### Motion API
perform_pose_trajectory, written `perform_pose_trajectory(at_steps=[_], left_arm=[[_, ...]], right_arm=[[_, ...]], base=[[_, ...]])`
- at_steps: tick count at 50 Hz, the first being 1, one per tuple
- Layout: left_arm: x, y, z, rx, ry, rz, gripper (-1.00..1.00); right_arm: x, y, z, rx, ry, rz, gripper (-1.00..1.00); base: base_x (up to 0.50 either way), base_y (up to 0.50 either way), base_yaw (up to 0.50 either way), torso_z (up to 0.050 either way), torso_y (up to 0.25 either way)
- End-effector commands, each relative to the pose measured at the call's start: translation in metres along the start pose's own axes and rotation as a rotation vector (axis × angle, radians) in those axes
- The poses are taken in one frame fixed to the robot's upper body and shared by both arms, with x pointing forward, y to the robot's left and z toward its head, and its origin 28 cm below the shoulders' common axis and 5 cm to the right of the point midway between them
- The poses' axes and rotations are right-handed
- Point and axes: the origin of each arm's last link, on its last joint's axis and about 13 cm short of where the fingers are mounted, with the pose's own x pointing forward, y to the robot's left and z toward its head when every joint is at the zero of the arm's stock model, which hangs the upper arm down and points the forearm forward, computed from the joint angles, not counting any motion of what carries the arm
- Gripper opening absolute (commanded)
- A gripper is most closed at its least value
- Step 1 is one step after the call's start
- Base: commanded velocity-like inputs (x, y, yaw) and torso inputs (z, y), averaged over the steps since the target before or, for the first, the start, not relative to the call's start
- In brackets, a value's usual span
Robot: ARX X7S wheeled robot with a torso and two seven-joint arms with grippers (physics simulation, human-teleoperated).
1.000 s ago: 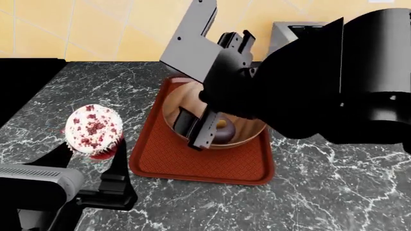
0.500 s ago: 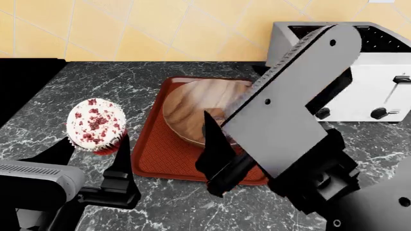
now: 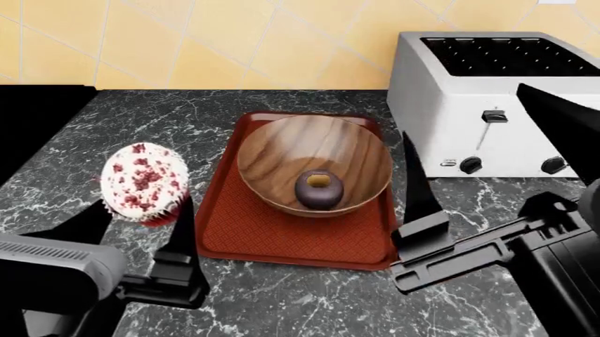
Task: Pick up the bowl with donut and place it on the tray. Pick up the cupcake and place it on the tray.
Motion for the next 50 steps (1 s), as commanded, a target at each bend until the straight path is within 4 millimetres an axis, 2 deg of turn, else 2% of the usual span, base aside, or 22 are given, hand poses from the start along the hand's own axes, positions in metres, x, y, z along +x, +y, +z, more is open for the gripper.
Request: perform_pose_trajectory(at_steps=[1,16,29,40,50], left_arm=[[0.0,-0.002,0.003,-0.016,-0.003,-0.019,-1.0],[0.009,-0.003,0.003,0.026,0.07,-0.145,-1.0],[0.034,0.008,0.001,0.055,0.114,-0.169,-1.0],[0.051,0.006,-0.014,0.034,0.151,-0.192,-1.0],[0.053,-0.001,-0.034,0.009,0.194,-0.232,-1.0]], right_arm=[[-0.024,-0.017,-0.017,0.05,-0.027,-0.095,1.0],[-0.031,-0.019,-0.025,0.066,-0.028,-0.108,1.0],[-0.033,-0.015,-0.035,0.078,-0.013,-0.114,1.0],[-0.031,-0.009,-0.044,0.085,0.007,-0.109,1.0],[-0.034,-0.008,-0.048,0.093,0.014,-0.113,1.0]], base=[[0.0,0.0,0.0,0.0,0.0],[0.0,0.0,0.0,0.0,0.0],[0.0,0.0,0.0,0.0,0.0],[0.0,0.0,0.0,0.0,0.0],[0.0,0.0,0.0,0.001,0.001]])
